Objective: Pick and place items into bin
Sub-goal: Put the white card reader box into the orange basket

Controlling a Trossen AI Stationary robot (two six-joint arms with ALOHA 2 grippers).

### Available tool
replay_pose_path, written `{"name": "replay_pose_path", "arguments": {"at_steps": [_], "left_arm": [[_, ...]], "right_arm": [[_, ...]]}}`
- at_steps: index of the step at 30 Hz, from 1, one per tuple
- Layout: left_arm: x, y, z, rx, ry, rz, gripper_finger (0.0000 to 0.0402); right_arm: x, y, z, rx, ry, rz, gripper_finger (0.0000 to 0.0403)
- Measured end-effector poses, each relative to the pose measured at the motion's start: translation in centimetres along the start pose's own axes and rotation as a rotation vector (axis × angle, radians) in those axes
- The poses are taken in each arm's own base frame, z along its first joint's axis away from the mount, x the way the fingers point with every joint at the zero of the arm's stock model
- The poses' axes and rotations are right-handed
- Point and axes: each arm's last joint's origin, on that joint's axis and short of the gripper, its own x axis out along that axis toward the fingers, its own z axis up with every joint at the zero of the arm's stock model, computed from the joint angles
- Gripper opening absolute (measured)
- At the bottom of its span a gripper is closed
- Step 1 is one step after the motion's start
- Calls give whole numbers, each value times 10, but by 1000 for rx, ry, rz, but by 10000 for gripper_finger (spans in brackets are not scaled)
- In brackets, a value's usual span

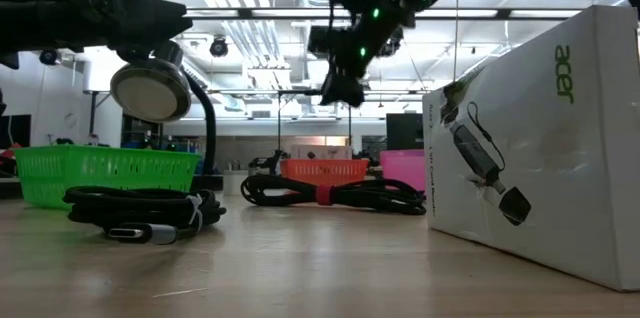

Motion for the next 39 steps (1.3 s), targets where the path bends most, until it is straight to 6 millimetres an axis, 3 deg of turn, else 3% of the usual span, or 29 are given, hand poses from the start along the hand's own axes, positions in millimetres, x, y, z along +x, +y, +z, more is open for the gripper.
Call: {"name": "replay_pose_path", "arguments": {"at_steps": [7, 14, 25, 31, 39], "left_arm": [[0, 0, 0, 0, 0, 0, 162], [0, 0, 0, 0, 0, 0, 162], [0, 0, -1, 0, 2, 0, 162], [0, 0, -1, 1, 6, 0, 162], [0, 0, -1, 2, 7, 0, 162]], "right_arm": [[-52, -16, 20, 223, -124, -22, 167], [-100, -8, 40, 419, -250, 34, 167], [-159, 39, 56, 660, -239, 266, 167], [-182, 69, 63, 817, -197, 613, 167], [-200, 106, 64, 1058, 27, 784, 167]]}}
